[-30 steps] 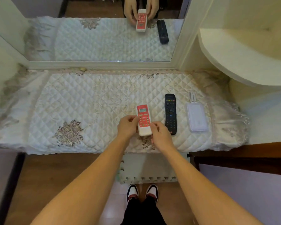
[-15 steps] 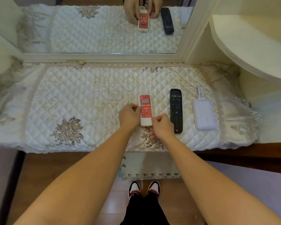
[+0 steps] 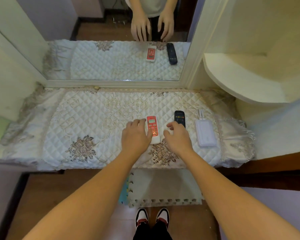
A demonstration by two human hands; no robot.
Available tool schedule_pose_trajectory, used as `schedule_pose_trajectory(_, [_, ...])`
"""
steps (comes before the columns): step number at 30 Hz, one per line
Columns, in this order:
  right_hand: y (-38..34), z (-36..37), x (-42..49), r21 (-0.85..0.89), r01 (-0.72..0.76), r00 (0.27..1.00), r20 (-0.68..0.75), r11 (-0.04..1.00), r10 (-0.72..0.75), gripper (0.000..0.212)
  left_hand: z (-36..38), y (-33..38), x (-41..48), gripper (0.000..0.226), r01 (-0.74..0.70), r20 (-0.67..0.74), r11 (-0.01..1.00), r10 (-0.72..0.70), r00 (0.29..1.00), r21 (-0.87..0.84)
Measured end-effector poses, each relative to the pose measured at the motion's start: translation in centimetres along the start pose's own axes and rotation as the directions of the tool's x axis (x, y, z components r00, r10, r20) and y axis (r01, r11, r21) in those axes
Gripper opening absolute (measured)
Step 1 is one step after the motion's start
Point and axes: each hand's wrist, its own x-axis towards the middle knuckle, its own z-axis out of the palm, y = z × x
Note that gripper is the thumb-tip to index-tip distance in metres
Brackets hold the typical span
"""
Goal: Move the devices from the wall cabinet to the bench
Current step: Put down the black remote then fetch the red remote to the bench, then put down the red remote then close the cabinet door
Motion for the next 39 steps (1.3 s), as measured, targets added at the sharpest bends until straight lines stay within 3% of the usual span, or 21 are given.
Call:
schedule_pose_trajectory(3, [-0.7, -1.7, -1.6, -0.162, 0.137, 0.989, -0.033, 0.977, -0.144, 0.039, -2.5, 1.2, -1.7, 0.052, -0.135, -0.077, 0.989, 0.140, 0.987, 0.063])
schedule_pose_trajectory(9, [-1.1, -4.2, -6.4, -0.395, 0.279, 0.919, -0.155, 0.875, -0.363, 0.041, -6.0, 2.4, -5.8, 0.058, -0.270, -0.143, 0.938, 0.304, 0.942, 0.216])
schedule_pose_trajectory(14, [0.0, -3.7, -10.6, -0.470, 0.268, 0.892, -0.208, 0.841, -0.401, 0.044, -6.1, 1.9, -9.5, 0.061, -0.318, -0.179, 0.908, 0.372, 0.911, 0.272])
schedule_pose_trajectory(22, [-0.5, -1.0, -14.7, -0.501, 0.317, 0.883, -0.154, 0.805, -0.443, 0.046, -5.6, -0.8, -13.5, 0.067, -0.264, -0.166, 0.935, 0.307, 0.937, 0.238])
schedule_pose_trajectory(27, [-2.9, 1.2, -15.5, -0.489, 0.383, 0.862, -0.114, 0.784, -0.493, 0.050, -6.4, -3.8, -15.1, 0.066, -0.171, -0.200, 0.958, 0.218, 0.955, 0.229])
schedule_pose_trajectory(31, [-5.1, 3.3, -15.6, -0.490, 0.481, 0.833, -0.002, 0.727, -0.553, 0.048, -8.0, -6.3, -16.8, 0.065, -0.055, -0.248, 0.969, 0.116, 0.962, 0.239])
schedule_pose_trajectory(39, [-9.8, 8.1, -16.5, -0.381, 0.745, 0.652, 0.240, 0.548, -0.719, 0.048, -10.6, -10.7, -22.9, 0.064, 0.285, -0.387, 0.932, -0.183, 0.904, 0.224])
